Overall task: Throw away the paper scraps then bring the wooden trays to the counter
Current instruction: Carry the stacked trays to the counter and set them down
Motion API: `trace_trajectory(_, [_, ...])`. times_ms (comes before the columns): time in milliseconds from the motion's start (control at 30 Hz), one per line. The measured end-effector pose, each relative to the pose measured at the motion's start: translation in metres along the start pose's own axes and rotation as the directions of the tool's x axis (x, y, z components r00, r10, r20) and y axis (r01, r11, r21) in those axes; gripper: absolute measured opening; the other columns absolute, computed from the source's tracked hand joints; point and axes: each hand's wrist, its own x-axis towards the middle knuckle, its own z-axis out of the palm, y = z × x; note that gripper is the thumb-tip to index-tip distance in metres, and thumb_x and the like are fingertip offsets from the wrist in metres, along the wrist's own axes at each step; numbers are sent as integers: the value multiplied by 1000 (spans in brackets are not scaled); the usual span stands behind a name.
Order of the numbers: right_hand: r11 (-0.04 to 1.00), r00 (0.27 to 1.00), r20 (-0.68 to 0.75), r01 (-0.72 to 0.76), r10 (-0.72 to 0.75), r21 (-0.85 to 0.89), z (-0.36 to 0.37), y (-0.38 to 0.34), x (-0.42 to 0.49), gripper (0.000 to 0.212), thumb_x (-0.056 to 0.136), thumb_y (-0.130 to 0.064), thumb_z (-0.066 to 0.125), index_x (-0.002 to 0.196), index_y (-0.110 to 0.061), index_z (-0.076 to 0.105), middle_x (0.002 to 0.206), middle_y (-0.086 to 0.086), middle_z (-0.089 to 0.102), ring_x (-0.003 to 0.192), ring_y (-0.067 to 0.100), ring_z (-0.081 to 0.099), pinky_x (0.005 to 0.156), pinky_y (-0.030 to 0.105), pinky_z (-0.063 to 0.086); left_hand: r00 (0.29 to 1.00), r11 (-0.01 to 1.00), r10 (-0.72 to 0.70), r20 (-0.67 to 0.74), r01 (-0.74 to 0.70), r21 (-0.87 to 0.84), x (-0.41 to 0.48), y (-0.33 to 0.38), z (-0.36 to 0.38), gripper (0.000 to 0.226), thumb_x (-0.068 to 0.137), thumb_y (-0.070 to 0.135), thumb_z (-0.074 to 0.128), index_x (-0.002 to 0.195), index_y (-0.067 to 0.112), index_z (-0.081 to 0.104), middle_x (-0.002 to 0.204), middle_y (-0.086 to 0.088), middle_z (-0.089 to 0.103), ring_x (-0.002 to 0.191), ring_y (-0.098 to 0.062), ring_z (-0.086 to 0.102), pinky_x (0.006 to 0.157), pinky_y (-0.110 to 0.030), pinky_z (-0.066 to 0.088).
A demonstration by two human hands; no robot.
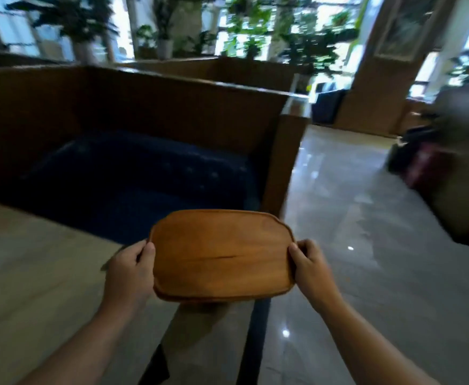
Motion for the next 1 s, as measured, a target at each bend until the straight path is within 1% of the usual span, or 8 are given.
trace_trajectory(67, [1000,993,-114,-16,18,18,-55,11,-2,21,98,-23,52,86,-6,56,73,5,56,69,19,52,60,35,39,995,998,50,84,-47,-39,-9,39,40,37,99,23,43,65,37,43,64,9,46,58,-9,44,58,-29,35])
trace_trajectory(167, [997,966,-246,-66,76,48,-153,36,-11,25,98,-24,51,93,0,56,80,12,61,74,25,57,64,38,44,967,992,116,227,-100,-84,-36,101,110,39,100,21,42,65,38,46,67,7,53,61,-11,50,60,-27,40])
trace_trajectory(333, [994,891,-442,-95,107,50,-318,84,-43,18,97,-23,51,94,-6,57,85,11,62,76,25,60,65,41,48,892,972,193,409,-118,-201,-101,196,234,27,98,19,47,83,14,69,78,-13,70,74,-30,65,72,-44,54])
trace_trajectory(500, [987,780,-607,-153,151,49,-470,127,-84,15,94,-27,56,95,-12,58,89,9,64,84,24,62,74,45,52,806,940,304,508,-166,-299,-179,288,356,28,95,15,49,76,6,68,74,-19,69,66,-27,59,62,-34,45])
trace_trajectory(633, [978,662,-726,-199,184,67,-573,156,-119,19,94,-32,56,100,-14,58,90,3,64,83,19,62,67,38,51,709,912,380,594,-180,-368,-247,354,441,24,95,19,49,82,16,69,68,-6,67,64,-28,63,61,-36,48])
trace_trajectory(733, [974,567,-802,-214,188,76,-633,175,-147,23,94,-31,57,105,-11,58,91,1,63,79,13,60,58,28,42,628,882,453,633,-212,-421,-294,401,490,25,95,17,50,79,16,69,60,-3,61,55,-22,54,56,-34,42])
trace_trajectory(867, [955,451,-861,-273,236,119,-696,200,-178,24,95,-31,57,104,-9,57,93,7,63,75,17,61,56,31,43,488,846,526,697,-219,-486,-350,457,554,32,96,13,48,73,0,67,59,-16,58,51,-23,49,51,-38,42])
trace_trajectory(1000, [930,341,-894,-320,290,180,-748,220,-197,24,94,-33,58,100,-10,56,95,11,64,82,27,63,62,39,48,342,823,568,749,-223,-523,-396,502,617,32,97,19,46,74,10,68,62,-19,60,52,-21,52,53,-37,45])
